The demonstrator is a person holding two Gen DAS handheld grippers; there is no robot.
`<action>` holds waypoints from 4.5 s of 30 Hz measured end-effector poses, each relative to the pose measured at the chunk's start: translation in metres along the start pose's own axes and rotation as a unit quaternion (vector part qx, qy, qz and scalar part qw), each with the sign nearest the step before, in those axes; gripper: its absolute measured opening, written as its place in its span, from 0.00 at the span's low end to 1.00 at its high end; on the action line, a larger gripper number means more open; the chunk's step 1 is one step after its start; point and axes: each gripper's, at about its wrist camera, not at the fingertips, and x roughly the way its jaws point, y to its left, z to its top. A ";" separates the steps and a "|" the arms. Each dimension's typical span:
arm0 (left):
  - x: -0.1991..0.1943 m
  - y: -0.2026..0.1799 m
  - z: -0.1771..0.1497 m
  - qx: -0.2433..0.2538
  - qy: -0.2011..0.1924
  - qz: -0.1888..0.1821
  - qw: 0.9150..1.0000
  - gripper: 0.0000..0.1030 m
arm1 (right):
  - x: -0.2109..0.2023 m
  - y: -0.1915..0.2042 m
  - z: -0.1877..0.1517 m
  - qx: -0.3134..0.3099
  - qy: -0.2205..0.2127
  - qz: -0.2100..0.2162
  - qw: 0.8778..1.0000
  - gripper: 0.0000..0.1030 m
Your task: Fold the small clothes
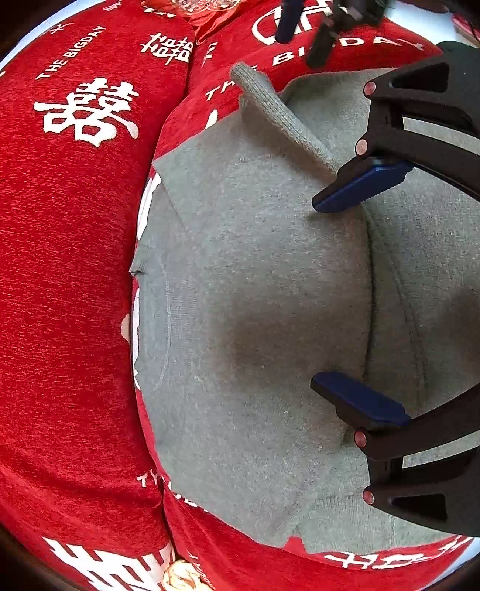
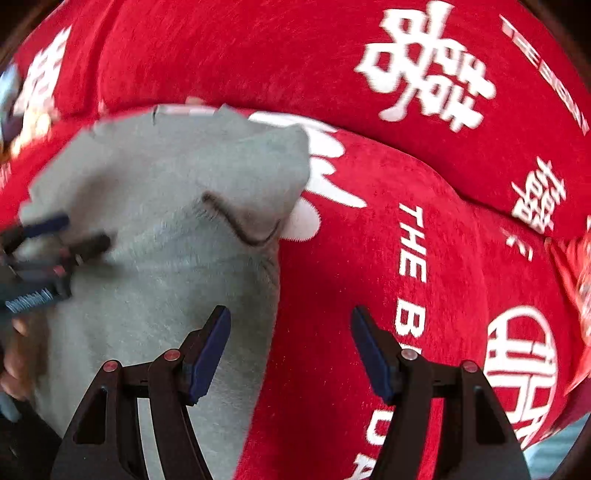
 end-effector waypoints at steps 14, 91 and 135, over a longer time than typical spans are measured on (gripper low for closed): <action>-0.012 -0.001 -0.013 0.021 -0.009 -0.007 1.000 0.86 | 0.042 0.025 -0.008 0.024 0.049 -0.039 0.998 0.69; -0.045 0.088 -0.023 -0.017 -0.030 0.104 0.994 1.00 | 0.009 0.124 -0.031 -0.044 -0.091 0.023 0.995 0.80; -0.117 0.157 -0.234 -0.115 -0.046 0.061 0.990 1.00 | -0.035 0.103 -0.245 -0.149 -0.119 -0.018 0.981 0.84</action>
